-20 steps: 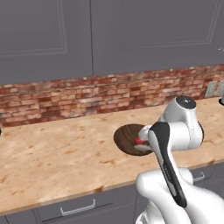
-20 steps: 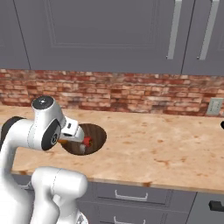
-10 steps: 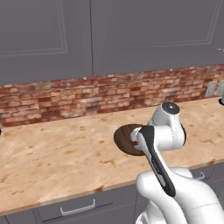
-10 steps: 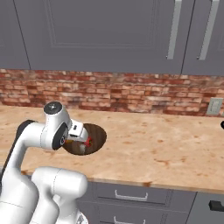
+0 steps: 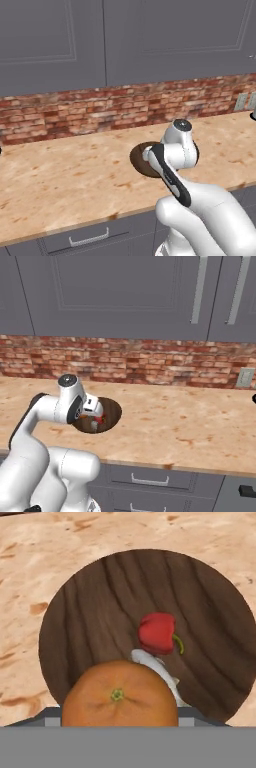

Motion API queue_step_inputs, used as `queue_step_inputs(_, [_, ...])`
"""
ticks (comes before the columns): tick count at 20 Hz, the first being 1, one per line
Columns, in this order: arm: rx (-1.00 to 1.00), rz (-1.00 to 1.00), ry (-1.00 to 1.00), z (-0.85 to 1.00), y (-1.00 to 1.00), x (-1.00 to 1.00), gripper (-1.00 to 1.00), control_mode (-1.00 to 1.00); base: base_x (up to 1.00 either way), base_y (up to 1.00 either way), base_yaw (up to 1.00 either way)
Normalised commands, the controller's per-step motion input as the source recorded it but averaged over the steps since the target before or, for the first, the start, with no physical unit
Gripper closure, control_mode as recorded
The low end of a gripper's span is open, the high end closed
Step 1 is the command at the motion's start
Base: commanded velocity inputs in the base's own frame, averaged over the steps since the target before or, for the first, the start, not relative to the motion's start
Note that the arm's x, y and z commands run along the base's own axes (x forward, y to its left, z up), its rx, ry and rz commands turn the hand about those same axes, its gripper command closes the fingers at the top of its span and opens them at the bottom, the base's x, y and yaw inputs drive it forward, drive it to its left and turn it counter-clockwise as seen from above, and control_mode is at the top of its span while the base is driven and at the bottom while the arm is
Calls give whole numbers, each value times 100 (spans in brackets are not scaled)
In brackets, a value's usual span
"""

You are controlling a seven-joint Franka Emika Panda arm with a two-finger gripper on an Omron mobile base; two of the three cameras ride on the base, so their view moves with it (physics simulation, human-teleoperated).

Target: Take the tangerine, fish, and bell pepper from the freezer and place them in the bowl on the counter.

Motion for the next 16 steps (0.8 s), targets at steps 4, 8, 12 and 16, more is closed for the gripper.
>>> queue_step_inputs(4, [0, 0, 4, -24, 10, 26, 100, -100, 0, 0, 0])
queue_step_inputs(8, [0, 0, 0, -42, 10, 24, 100, -100, 0, 0, 0])
queue_step_inputs(12, [0, 0, 2, -33, 12, 28, 100, -100, 0, 0, 0])
queue_step_inputs(16, [0, 0, 1, -21, 5, 26, 100, -100, 0, 0, 0])
